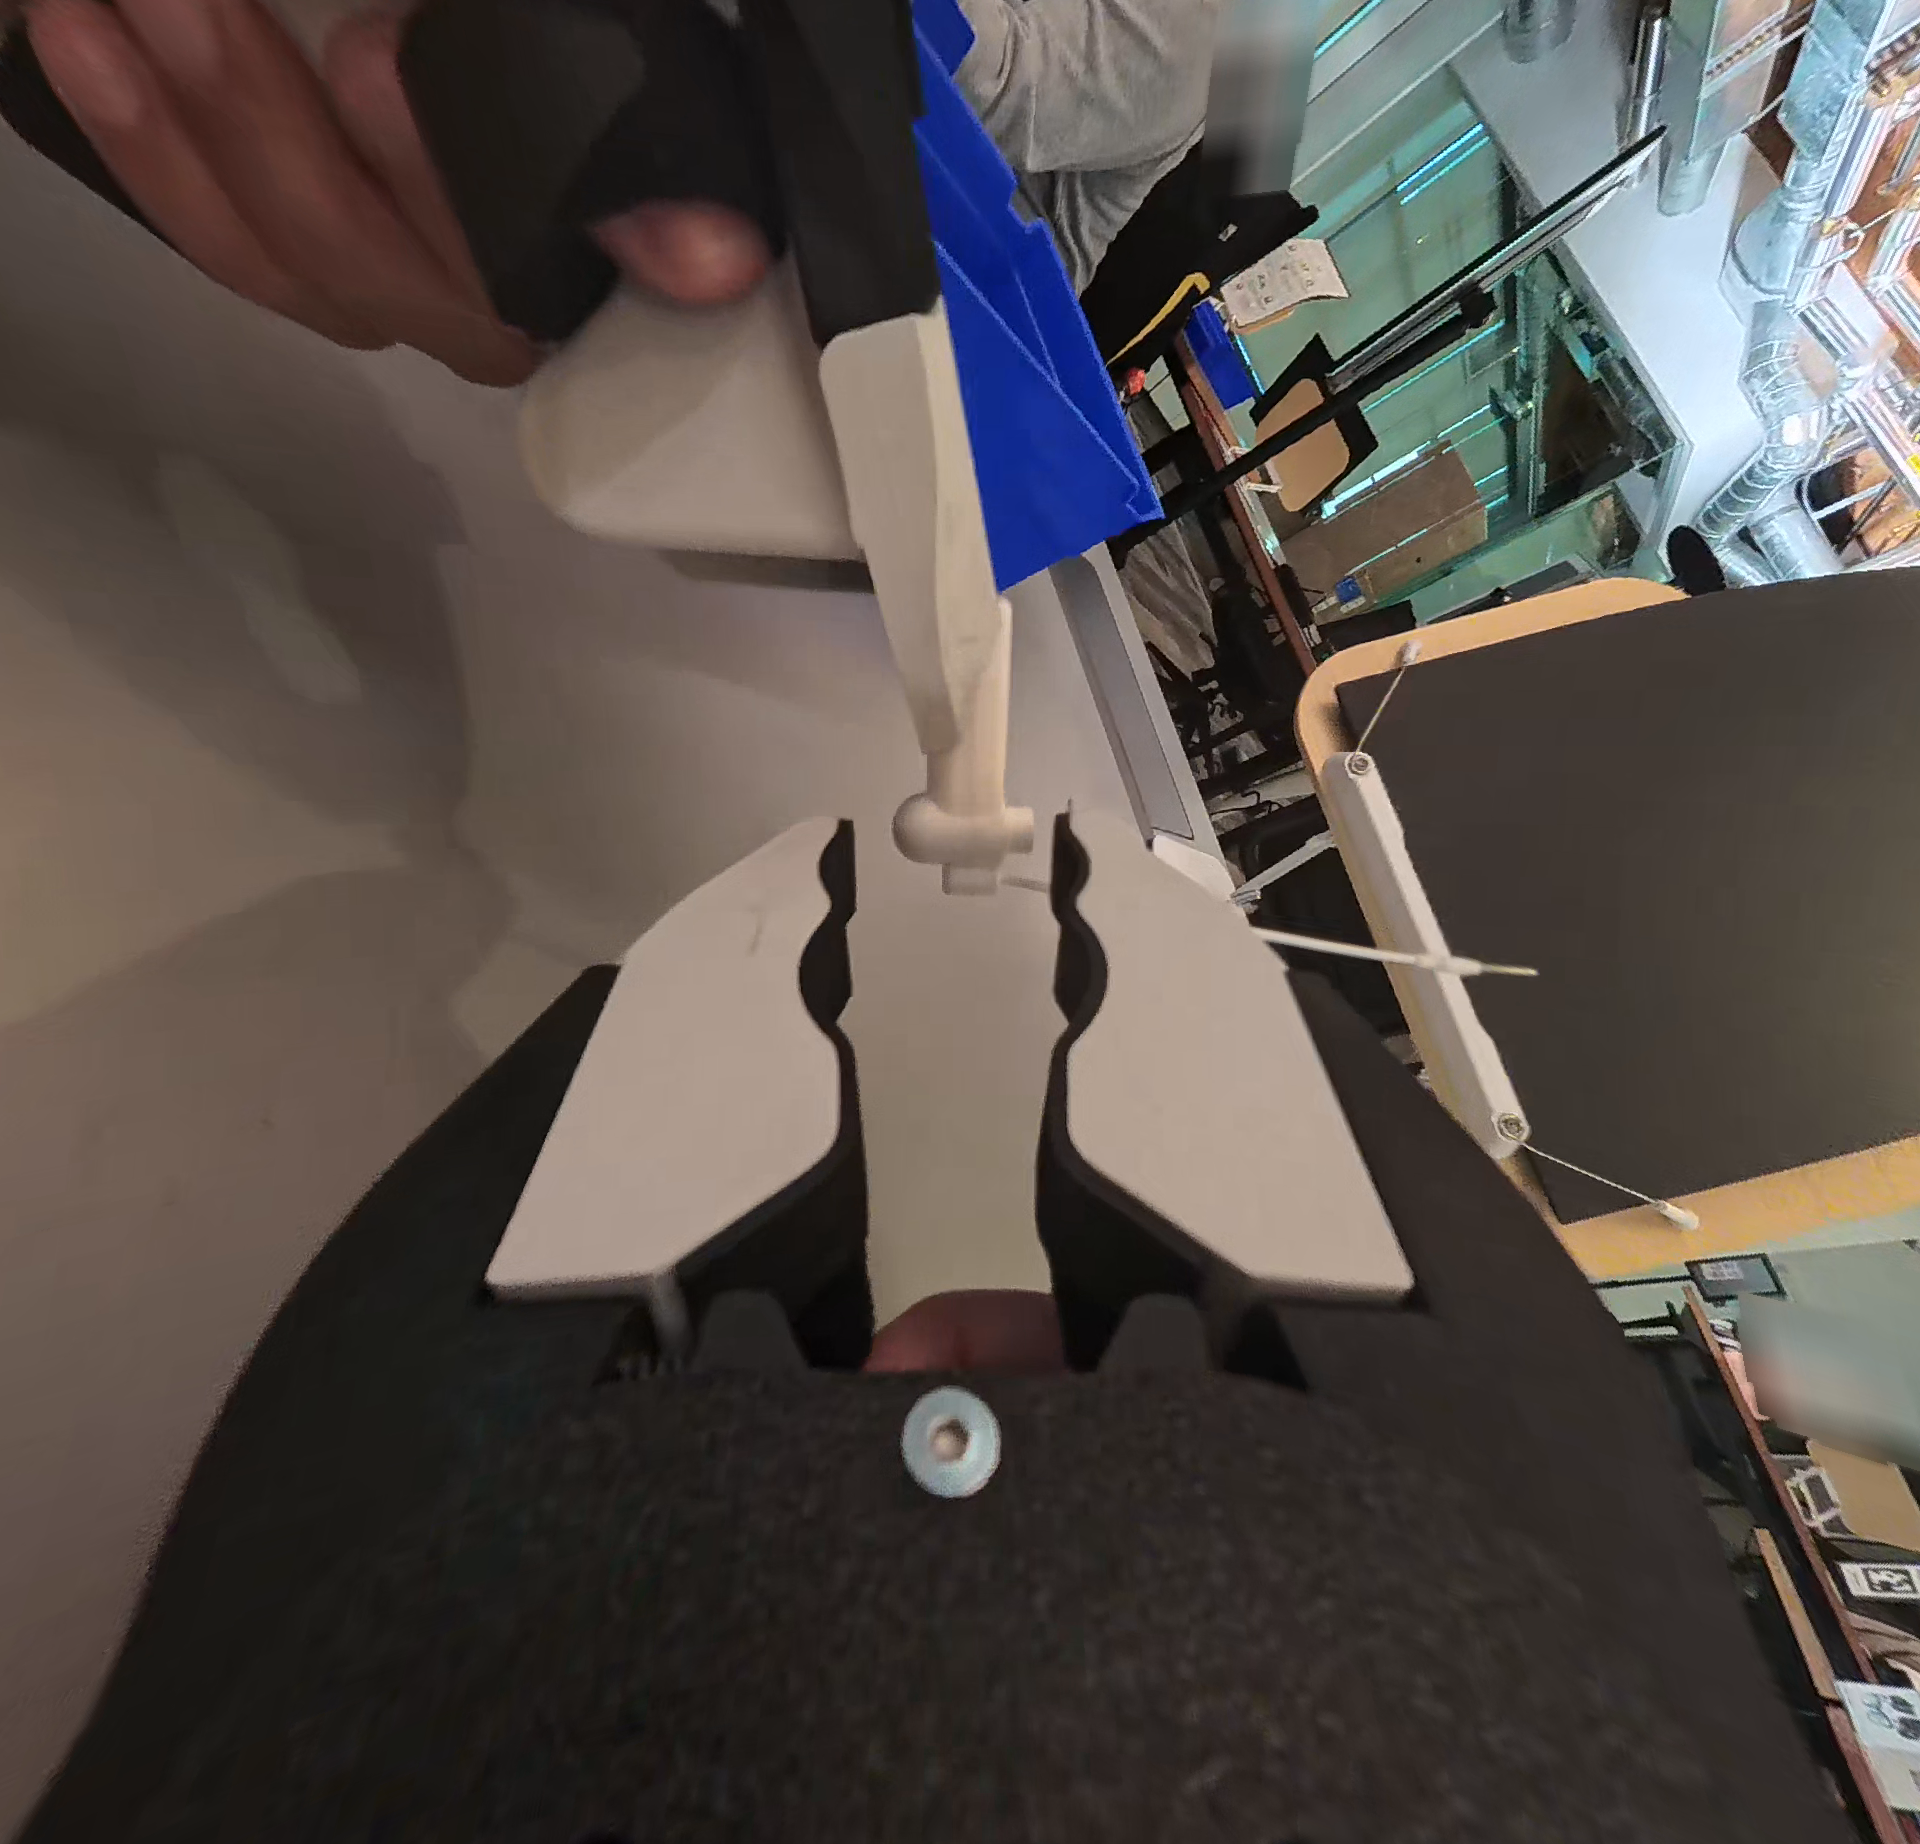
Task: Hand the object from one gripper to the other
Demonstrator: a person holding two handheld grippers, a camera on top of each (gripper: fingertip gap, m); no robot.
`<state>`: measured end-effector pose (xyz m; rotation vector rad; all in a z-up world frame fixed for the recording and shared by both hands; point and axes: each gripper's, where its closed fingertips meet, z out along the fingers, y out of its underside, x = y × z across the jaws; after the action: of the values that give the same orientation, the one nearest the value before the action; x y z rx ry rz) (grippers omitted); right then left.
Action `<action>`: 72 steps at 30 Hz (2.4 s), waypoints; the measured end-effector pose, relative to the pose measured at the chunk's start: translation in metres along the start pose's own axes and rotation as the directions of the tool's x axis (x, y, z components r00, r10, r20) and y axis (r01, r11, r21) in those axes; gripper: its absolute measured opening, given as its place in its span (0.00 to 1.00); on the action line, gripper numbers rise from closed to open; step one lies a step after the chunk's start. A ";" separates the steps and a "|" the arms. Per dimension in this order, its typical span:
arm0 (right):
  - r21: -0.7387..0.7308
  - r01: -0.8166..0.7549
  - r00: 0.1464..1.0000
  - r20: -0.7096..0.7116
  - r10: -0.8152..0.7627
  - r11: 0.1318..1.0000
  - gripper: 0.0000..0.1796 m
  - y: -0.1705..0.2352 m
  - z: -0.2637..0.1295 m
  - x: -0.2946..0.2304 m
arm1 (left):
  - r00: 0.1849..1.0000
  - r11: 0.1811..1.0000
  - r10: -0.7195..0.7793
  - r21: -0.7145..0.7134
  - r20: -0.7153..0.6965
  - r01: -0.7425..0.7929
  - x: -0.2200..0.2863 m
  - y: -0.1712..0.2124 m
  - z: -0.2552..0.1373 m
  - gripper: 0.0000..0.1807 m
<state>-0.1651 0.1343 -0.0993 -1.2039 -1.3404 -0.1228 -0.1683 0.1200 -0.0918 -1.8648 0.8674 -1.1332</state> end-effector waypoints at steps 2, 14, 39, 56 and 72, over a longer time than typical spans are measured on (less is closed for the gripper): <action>-0.007 0.002 1.000 -0.005 -0.002 1.000 0.14 0.002 0.000 0.001 | 1.000 1.000 0.008 -0.008 -0.003 -0.008 0.003 0.001 0.002 0.06; -0.064 -0.093 0.996 -0.006 0.092 0.994 0.14 0.023 -0.001 0.010 | 0.981 0.994 0.105 0.002 0.160 -0.107 -0.012 0.009 -0.014 0.20; -0.519 -0.765 0.629 -0.476 0.615 0.380 0.14 0.246 -0.184 0.214 | 0.968 0.999 0.036 0.018 0.248 -0.041 -0.007 0.039 -0.055 0.20; -0.391 -0.887 -0.017 -0.501 0.865 -0.244 0.14 0.359 -0.092 0.196 | 0.970 1.000 -0.007 0.025 0.243 0.000 -0.013 0.041 -0.059 0.20; -0.031 -0.976 0.214 -0.364 0.907 0.217 0.23 0.204 -0.139 0.282 | 0.950 0.998 0.061 -0.018 0.305 -0.058 0.003 0.062 -0.080 0.20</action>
<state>0.1544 0.2803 0.0319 -1.9917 -0.0886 0.4633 -0.2496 0.0674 -0.1201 -1.9422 0.7455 -0.7765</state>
